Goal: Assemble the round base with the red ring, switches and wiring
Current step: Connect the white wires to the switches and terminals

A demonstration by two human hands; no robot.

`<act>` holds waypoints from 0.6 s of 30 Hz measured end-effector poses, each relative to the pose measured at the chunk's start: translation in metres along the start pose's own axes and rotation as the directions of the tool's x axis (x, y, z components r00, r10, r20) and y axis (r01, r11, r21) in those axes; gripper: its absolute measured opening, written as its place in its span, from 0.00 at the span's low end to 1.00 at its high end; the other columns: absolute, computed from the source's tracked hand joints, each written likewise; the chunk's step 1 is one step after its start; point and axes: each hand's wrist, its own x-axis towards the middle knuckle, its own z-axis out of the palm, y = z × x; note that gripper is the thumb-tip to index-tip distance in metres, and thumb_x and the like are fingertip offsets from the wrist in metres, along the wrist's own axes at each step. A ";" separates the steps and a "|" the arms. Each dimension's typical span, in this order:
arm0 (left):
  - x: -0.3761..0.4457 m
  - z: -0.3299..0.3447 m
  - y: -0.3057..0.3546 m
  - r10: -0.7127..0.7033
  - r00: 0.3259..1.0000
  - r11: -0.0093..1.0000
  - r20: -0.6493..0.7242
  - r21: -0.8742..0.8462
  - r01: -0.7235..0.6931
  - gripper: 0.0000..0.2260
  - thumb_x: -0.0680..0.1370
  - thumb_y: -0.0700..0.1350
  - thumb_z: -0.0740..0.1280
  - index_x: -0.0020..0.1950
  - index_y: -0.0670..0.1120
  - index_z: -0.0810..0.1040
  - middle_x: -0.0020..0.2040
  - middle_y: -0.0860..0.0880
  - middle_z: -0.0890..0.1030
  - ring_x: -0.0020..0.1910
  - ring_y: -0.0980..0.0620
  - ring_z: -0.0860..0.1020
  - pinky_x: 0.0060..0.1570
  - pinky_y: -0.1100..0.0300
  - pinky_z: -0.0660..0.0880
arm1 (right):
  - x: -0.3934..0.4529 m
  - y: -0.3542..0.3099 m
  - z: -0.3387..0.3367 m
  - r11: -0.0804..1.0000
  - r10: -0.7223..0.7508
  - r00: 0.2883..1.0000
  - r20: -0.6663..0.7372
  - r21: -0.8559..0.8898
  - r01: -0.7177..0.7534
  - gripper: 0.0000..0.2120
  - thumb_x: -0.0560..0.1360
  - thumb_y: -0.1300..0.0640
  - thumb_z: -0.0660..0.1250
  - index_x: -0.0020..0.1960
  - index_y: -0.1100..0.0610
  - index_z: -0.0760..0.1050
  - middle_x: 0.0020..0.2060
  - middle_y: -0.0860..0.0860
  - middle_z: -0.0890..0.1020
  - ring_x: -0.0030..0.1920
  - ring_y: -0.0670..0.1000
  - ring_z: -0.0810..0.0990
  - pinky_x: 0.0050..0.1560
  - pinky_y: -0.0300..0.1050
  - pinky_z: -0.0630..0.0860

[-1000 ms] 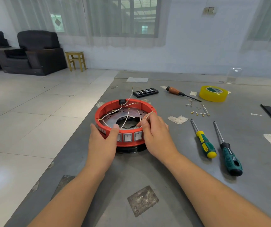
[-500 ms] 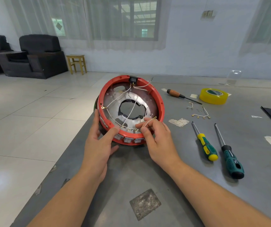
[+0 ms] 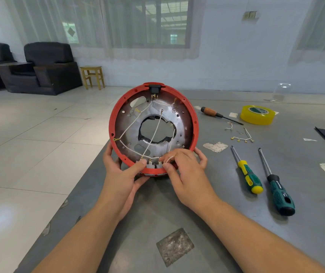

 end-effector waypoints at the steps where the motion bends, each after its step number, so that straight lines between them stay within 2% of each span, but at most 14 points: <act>1: 0.000 -0.001 -0.001 0.000 1.000 1.000 0.010 0.000 0.000 0.39 0.75 0.30 0.75 0.71 0.69 0.69 0.71 0.45 0.77 0.62 0.39 0.84 0.52 0.39 0.84 | 0.000 0.000 0.000 1.000 0.005 1.000 0.006 -0.022 -0.005 0.08 0.82 0.51 0.58 0.50 0.48 0.76 0.52 0.38 0.80 0.63 0.38 0.73 0.76 0.48 0.46; 4: 0.000 -0.002 0.001 0.008 0.998 1.000 0.063 0.005 -0.009 0.40 0.75 0.31 0.76 0.72 0.71 0.70 0.73 0.49 0.75 0.64 0.41 0.83 0.53 0.39 0.84 | 0.002 -0.001 0.000 0.998 0.053 0.998 -0.017 -0.034 -0.053 0.07 0.82 0.51 0.60 0.49 0.47 0.76 0.50 0.38 0.80 0.60 0.38 0.72 0.70 0.53 0.53; 8: -0.004 0.000 0.000 0.035 0.993 0.999 0.113 0.034 -0.039 0.41 0.76 0.31 0.75 0.73 0.72 0.69 0.73 0.56 0.75 0.67 0.46 0.82 0.54 0.39 0.83 | 0.010 -0.004 -0.007 0.993 0.096 0.986 -0.139 -0.060 -0.105 0.05 0.82 0.52 0.64 0.47 0.45 0.75 0.49 0.37 0.78 0.56 0.41 0.73 0.55 0.49 0.56; 11: -0.005 0.001 0.000 0.036 0.991 0.996 0.126 0.071 -0.045 0.42 0.76 0.33 0.76 0.73 0.74 0.67 0.73 0.60 0.74 0.68 0.48 0.80 0.53 0.39 0.84 | 0.023 -0.005 -0.017 0.996 0.085 0.971 -0.225 -0.012 -0.090 0.03 0.80 0.50 0.67 0.48 0.46 0.79 0.50 0.39 0.76 0.55 0.45 0.74 0.55 0.51 0.65; 13: -0.006 0.003 0.000 0.041 0.991 0.994 0.125 0.095 -0.053 0.42 0.76 0.33 0.77 0.73 0.74 0.67 0.73 0.61 0.75 0.68 0.49 0.81 0.51 0.39 0.84 | 0.030 -0.009 -0.023 0.996 0.063 0.977 -0.205 0.078 -0.048 0.03 0.80 0.52 0.69 0.49 0.50 0.81 0.47 0.41 0.75 0.49 0.46 0.76 0.52 0.51 0.75; 14: -0.007 0.003 -0.001 0.044 0.991 0.993 0.123 0.101 -0.056 0.42 0.76 0.33 0.77 0.73 0.74 0.67 0.72 0.61 0.75 0.67 0.49 0.81 0.51 0.39 0.84 | 0.032 -0.011 -0.025 0.995 0.054 0.982 -0.180 0.087 -0.039 0.04 0.80 0.52 0.69 0.48 0.50 0.81 0.44 0.41 0.74 0.45 0.45 0.76 0.47 0.49 0.76; 16: -0.007 0.003 -0.001 0.052 0.992 0.991 0.117 0.115 -0.065 0.41 0.76 0.32 0.76 0.73 0.73 0.68 0.72 0.60 0.76 0.65 0.50 0.83 0.49 0.39 0.85 | 0.035 -0.017 -0.027 0.998 0.044 0.994 -0.105 0.051 -0.039 0.05 0.79 0.51 0.69 0.45 0.47 0.79 0.37 0.41 0.73 0.39 0.44 0.74 0.41 0.47 0.75; 18: -0.008 0.003 -0.002 0.055 0.992 0.989 0.115 0.132 -0.070 0.42 0.76 0.32 0.76 0.74 0.72 0.68 0.71 0.60 0.77 0.63 0.52 0.83 0.49 0.40 0.85 | 0.039 -0.019 -0.025 0.994 0.091 0.996 0.011 0.064 -0.091 0.07 0.78 0.50 0.70 0.42 0.48 0.78 0.29 0.41 0.73 0.34 0.44 0.73 0.36 0.42 0.70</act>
